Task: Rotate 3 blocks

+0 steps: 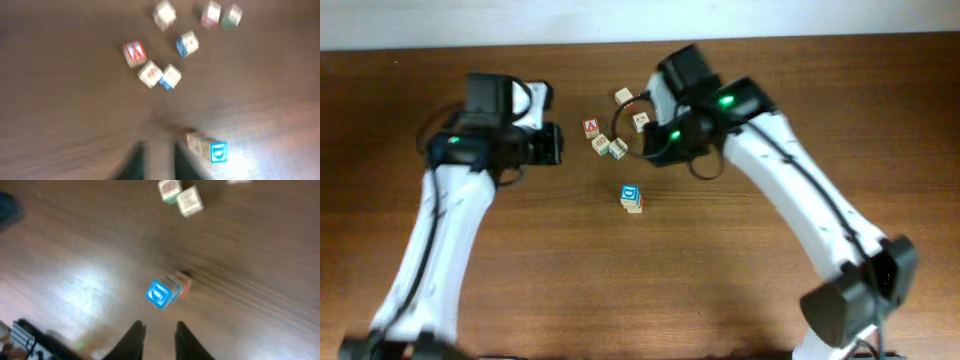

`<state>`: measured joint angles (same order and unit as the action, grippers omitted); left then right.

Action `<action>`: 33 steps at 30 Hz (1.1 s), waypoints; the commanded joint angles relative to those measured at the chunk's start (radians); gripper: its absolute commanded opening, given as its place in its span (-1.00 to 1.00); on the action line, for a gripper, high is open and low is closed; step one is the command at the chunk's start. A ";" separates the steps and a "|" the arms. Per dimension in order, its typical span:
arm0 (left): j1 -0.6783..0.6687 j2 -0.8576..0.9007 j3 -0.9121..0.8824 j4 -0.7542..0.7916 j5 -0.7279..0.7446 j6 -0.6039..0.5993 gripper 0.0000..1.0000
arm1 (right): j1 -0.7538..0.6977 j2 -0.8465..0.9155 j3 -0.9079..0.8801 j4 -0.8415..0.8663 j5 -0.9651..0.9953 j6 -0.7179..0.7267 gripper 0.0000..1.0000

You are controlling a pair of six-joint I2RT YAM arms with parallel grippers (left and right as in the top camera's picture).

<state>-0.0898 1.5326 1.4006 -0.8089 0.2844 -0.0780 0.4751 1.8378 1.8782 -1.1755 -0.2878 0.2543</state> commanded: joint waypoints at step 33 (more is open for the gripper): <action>0.013 -0.245 0.027 -0.099 -0.170 0.027 0.98 | -0.469 -1.321 -0.888 0.589 0.290 -0.229 0.97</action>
<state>-0.0818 1.2938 1.4170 -0.9081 0.1219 -0.0673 0.0387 0.5983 1.1698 -0.6765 0.0471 0.0498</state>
